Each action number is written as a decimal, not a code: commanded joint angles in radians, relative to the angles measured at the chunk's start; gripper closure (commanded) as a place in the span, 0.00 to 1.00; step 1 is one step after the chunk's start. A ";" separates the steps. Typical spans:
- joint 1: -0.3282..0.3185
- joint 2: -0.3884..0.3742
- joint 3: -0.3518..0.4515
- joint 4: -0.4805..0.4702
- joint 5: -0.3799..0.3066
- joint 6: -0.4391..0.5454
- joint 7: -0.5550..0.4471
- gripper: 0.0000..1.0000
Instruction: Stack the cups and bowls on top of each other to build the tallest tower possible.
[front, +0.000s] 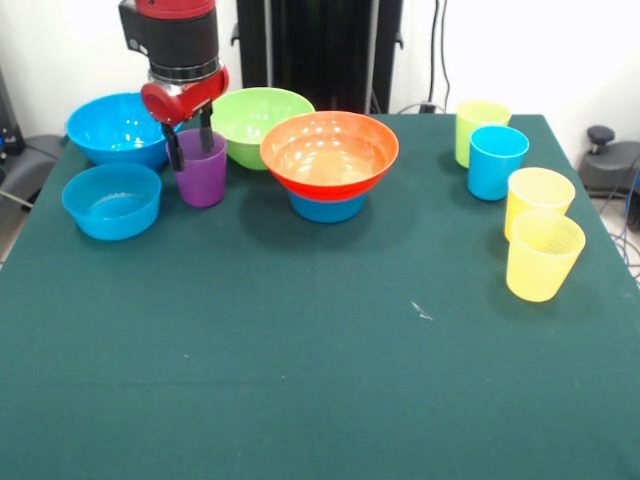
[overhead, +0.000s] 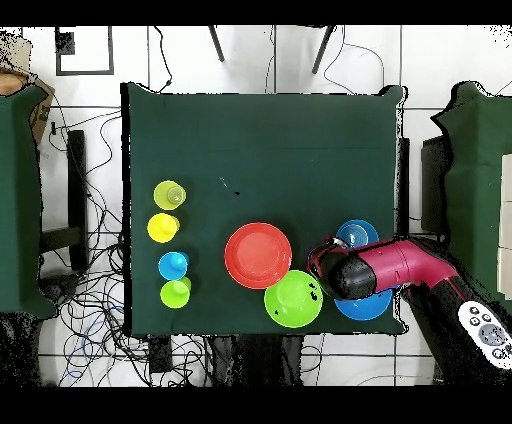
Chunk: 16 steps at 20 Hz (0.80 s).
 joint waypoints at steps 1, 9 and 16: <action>0.041 0.057 -0.006 -0.089 -0.085 0.135 -0.323 0.00; 0.036 0.127 -0.008 -0.181 -0.089 0.173 -0.380 0.00; 0.039 0.188 0.007 -0.306 -0.073 0.239 -0.455 0.00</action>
